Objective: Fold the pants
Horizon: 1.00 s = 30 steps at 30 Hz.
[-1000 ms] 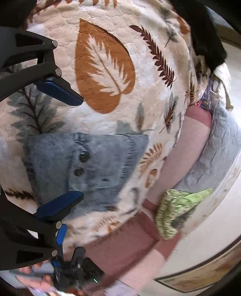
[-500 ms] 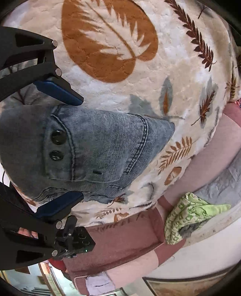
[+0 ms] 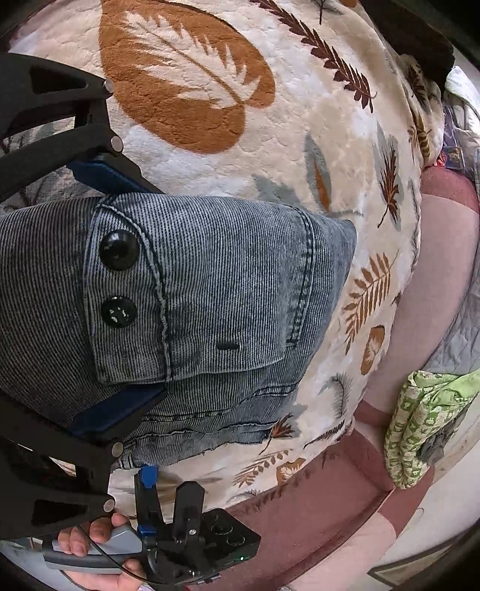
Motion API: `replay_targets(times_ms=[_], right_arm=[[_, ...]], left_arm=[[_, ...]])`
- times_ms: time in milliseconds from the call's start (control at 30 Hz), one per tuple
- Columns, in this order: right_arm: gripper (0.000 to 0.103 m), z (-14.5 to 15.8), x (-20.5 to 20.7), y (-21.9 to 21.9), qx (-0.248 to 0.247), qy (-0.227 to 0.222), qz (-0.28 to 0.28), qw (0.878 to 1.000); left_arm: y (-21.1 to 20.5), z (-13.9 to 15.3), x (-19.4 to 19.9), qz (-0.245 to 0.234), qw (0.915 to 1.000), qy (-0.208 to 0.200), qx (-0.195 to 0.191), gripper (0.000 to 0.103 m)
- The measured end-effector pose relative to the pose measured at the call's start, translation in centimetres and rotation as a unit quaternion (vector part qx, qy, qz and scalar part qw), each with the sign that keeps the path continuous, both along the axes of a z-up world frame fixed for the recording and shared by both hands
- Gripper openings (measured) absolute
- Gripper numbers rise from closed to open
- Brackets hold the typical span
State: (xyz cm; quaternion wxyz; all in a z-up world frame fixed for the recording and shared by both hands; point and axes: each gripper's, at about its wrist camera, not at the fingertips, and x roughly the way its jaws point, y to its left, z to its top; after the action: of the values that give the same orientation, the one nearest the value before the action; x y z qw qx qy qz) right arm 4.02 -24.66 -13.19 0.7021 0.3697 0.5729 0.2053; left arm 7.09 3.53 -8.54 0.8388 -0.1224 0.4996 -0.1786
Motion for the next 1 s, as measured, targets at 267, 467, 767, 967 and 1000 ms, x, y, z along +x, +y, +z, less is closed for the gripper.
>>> replay_targets(times_ms=[267,467,767,967,1000], right_arm=[[0.103,-0.1,0.4,0.2,-0.005,0.015,-0.009,1.000],[0.103,-0.1,0.2,0.3,-0.005,0.006,-0.009,1.000],[0.103,0.1,-0.6,-0.4,0.012,-0.010,-0.013,1.000],[0.103,3.5,-4.9,-0.7,-0.090,-0.101,-0.034,0.990],[0.103,4.6,-5.5,-0.3,-0.115,-0.127,-0.031,0.985]], left_arm=[[-0.3,0.1,0.0,-0.007,1.0000,-0.006,0.001,0.093],[-0.2,0.1,-0.3,-0.008,0.9999,-0.013,0.001,0.093],[0.7,0.8,-1.3,0.012,0.9997,-0.005,-0.023,0.093],[2.6,4.1,-7.4,0.092,0.9926,-0.079,0.005,0.093],[2.2,4.4,-8.1,0.093,0.9908,-0.095,0.024,0.093]])
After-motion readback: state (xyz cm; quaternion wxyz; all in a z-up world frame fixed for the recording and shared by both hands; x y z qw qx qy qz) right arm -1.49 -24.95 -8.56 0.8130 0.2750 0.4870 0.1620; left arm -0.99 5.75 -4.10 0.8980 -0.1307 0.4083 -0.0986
